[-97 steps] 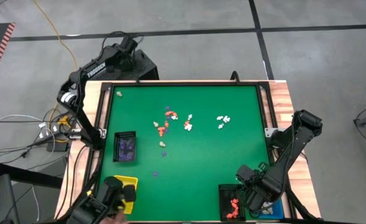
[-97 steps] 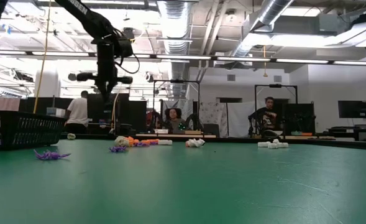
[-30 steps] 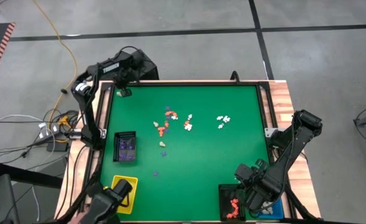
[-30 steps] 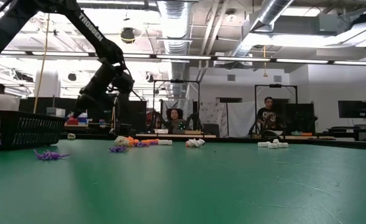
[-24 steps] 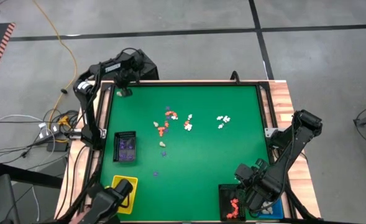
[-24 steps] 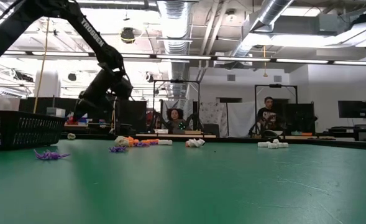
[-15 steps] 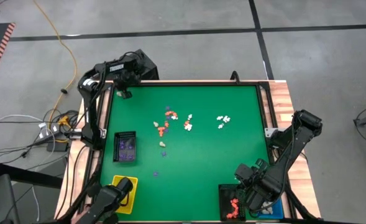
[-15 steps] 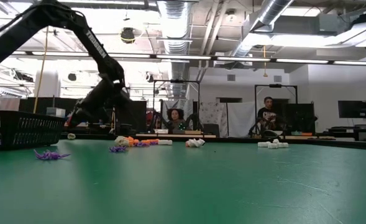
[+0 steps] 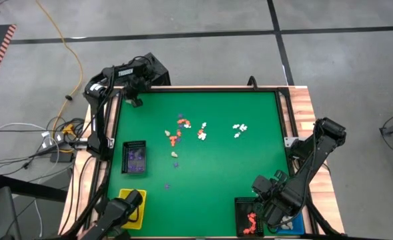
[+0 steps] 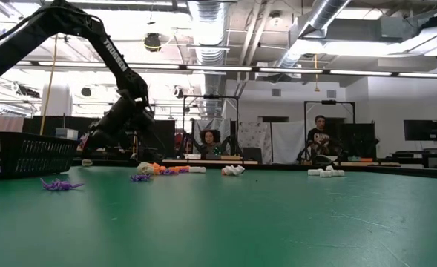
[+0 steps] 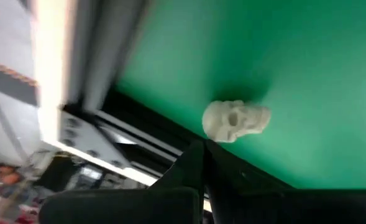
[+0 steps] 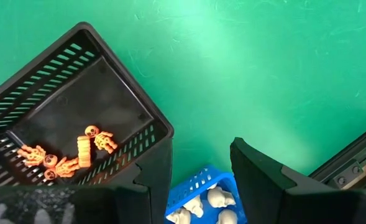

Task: Sort Halloween decoration
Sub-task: Put the white skull toy into the blue basket

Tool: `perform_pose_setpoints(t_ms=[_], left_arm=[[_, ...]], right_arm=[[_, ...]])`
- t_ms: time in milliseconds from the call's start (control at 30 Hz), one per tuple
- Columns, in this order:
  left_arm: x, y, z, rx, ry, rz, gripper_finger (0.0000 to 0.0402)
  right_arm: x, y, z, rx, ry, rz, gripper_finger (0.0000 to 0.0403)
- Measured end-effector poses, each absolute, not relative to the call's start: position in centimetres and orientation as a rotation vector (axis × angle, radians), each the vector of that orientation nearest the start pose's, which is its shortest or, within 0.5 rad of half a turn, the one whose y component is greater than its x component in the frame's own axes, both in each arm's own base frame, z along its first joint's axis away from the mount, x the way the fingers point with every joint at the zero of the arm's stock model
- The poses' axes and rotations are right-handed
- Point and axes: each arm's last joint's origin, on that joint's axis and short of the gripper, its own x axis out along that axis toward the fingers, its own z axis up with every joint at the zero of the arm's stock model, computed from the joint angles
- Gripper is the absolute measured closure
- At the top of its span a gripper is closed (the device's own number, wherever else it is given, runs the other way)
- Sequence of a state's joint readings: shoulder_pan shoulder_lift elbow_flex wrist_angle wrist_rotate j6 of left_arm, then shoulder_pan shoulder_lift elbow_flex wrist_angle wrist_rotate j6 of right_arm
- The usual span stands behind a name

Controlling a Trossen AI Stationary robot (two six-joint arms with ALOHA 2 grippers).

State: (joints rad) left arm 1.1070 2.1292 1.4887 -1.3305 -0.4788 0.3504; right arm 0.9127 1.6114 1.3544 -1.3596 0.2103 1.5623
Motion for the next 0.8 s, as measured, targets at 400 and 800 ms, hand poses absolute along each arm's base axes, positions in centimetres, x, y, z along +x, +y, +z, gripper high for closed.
perform_pose_setpoints(t_ms=[400, 800], left_arm=[[17.9, 29.9, 15.1, -0.432, 2.105, 0.400, 0.0401], [15.4, 32.3, 19.4, -0.448, 1.924, 0.857, 0.0401]], right_arm=[[17.8, 21.5, 26.7, 0.410, 1.325, -0.584, 0.0223], [17.9, 21.3, 26.7, 0.380, 1.333, -0.565, 0.0223]])
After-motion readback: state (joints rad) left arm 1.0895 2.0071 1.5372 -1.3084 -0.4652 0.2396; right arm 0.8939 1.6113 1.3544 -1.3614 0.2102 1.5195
